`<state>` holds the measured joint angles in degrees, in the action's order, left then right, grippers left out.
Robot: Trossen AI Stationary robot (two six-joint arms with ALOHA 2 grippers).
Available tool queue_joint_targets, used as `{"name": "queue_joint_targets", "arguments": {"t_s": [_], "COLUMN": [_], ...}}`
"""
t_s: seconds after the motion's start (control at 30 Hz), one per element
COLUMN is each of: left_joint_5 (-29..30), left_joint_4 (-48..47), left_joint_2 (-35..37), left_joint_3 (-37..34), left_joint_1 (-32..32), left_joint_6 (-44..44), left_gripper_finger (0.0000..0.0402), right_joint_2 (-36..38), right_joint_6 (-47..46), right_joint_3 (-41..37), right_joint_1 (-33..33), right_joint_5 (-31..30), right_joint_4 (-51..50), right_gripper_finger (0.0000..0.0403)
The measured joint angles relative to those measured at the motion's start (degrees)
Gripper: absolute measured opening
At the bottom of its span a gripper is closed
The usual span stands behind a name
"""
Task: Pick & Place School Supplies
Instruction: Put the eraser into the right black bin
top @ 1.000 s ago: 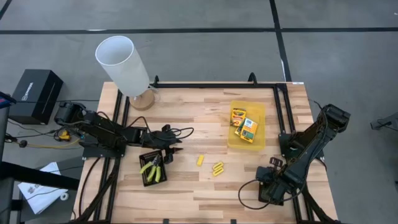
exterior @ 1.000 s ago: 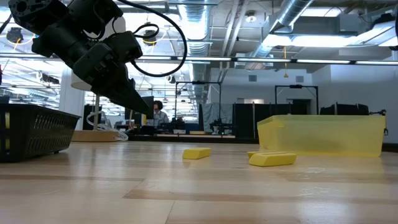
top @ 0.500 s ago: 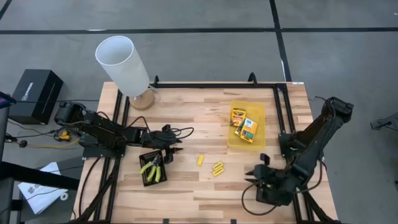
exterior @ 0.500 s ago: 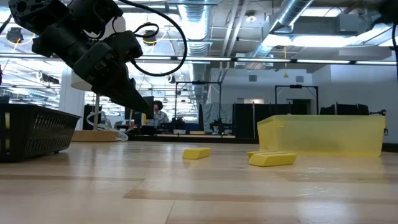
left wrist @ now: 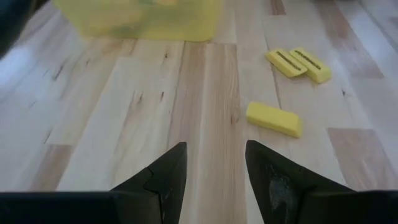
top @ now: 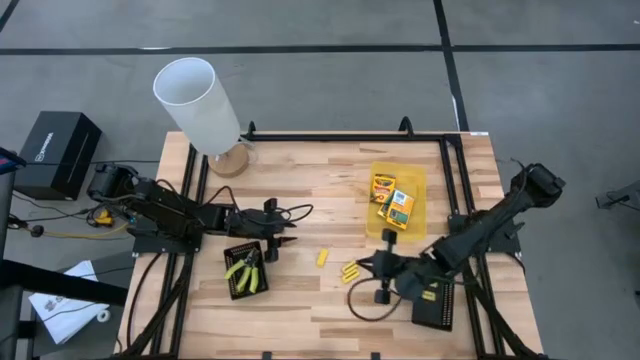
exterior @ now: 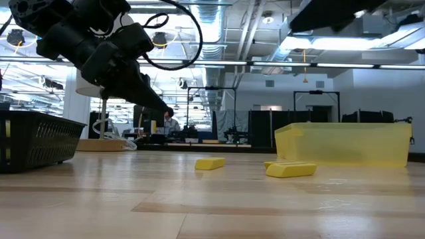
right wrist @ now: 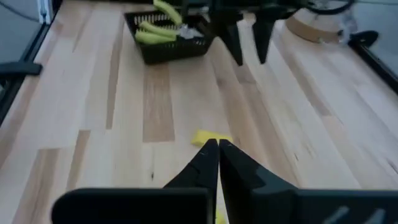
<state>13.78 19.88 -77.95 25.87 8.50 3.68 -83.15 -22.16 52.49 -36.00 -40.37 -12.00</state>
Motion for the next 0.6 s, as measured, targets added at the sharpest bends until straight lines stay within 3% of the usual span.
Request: {"name": "queue_joint_targets", "arguments": {"t_s": [0.27,0.43,0.6], "left_joint_5": [-0.31,-7.12,-8.13], "left_joint_4": [1.42,1.44,1.57], "left_joint_2": [0.00,0.00,0.00], "left_joint_3": [0.00,0.00,0.00], "left_joint_1": [-0.67,-4.44,-5.30], "left_joint_6": [3.97,3.65,1.32], "left_gripper_finger": [0.0159,0.0158,0.0110], "right_joint_2": [-0.57,-0.55,-0.61], "right_joint_6": [5.37,8.52,12.08], "right_joint_3": [0.00,0.00,0.00], "right_joint_1": [8.67,13.89,17.33], "right_joint_5": [16.54,24.97,26.89], "right_joint_4": [6.50,8.03,8.55], "right_gripper_finger": [0.0007,0.0012,0.0002]}}
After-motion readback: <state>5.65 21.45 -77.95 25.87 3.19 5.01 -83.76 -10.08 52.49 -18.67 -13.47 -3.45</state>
